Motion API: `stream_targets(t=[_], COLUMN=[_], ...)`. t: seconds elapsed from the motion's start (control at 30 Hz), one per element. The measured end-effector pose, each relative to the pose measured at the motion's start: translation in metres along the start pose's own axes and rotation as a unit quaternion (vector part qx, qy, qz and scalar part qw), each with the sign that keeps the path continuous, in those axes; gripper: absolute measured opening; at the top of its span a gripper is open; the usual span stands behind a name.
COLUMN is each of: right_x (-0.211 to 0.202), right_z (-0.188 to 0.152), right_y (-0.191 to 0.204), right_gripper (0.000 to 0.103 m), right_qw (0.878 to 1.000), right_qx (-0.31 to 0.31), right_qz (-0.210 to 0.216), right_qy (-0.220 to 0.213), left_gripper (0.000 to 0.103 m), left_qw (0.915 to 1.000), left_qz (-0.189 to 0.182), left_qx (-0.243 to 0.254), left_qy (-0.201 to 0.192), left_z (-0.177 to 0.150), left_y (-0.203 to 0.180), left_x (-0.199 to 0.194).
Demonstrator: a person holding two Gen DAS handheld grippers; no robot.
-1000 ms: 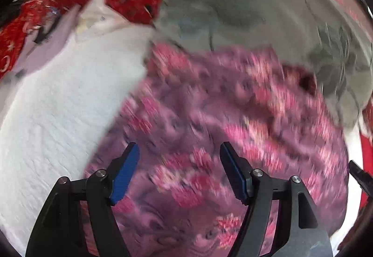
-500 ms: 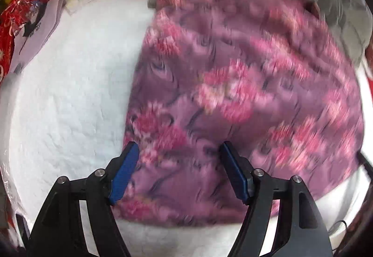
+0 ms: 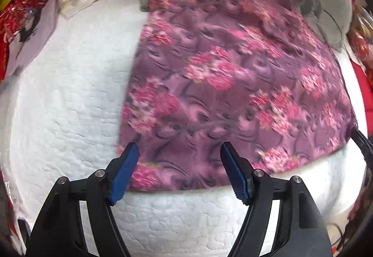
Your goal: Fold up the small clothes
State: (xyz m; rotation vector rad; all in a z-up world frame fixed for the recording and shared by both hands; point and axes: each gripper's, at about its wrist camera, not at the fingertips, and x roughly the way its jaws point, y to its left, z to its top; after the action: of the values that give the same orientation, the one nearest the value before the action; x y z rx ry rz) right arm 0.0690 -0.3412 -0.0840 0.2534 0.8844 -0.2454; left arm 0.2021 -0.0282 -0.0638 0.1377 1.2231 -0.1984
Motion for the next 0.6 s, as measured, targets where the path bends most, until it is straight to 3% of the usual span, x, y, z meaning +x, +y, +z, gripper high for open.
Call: stream_targets(t=[0.07, 0.13, 0.23, 0.3, 0.37, 0.5, 0.6], right_x=[-0.005, 0.006, 0.041, 0.035, 0.03, 0.019, 0.017], right_z=[-0.001, -0.002, -0.013, -0.012, -0.008, -0.009, -0.012], right_y=[0.021, 0.035, 0.042, 0.049, 0.063, 0.106, 0.138], right_gripper=[0.064, 0.066, 0.068, 0.07, 0.068, 0.068, 0.068], right_qw=[0.999, 0.998, 0.996, 0.998, 0.998, 0.994, 0.988], right_qx=[-0.033, -0.056, -0.054, -0.049, -0.054, -0.111, -0.15], right_qz=[-0.003, 0.004, -0.009, -0.018, 0.005, 0.021, 0.04], right_qy=[-0.017, -0.007, 0.064, 0.039, 0.036, 0.01, 0.001], left_gripper=[0.072, 0.074, 0.074, 0.074, 0.074, 0.074, 0.074], left_qw=[0.9998, 0.9994, 0.9987, 0.9991, 0.9994, 0.9993, 0.9997], left_qz=[0.009, 0.024, 0.035, 0.028, 0.02, 0.018, -0.005], left_qx=[0.009, 0.023, 0.035, 0.03, 0.028, 0.034, 0.015], left_qy=[0.016, 0.012, 0.005, 0.005, 0.005, -0.006, -0.015], left_z=[0.002, 0.001, 0.0, 0.001, 0.003, 0.007, 0.024], left_y=[-0.001, -0.006, -0.009, -0.008, -0.004, -0.004, 0.015], left_x=[0.012, 0.018, 0.017, 0.016, 0.016, 0.008, 0.001])
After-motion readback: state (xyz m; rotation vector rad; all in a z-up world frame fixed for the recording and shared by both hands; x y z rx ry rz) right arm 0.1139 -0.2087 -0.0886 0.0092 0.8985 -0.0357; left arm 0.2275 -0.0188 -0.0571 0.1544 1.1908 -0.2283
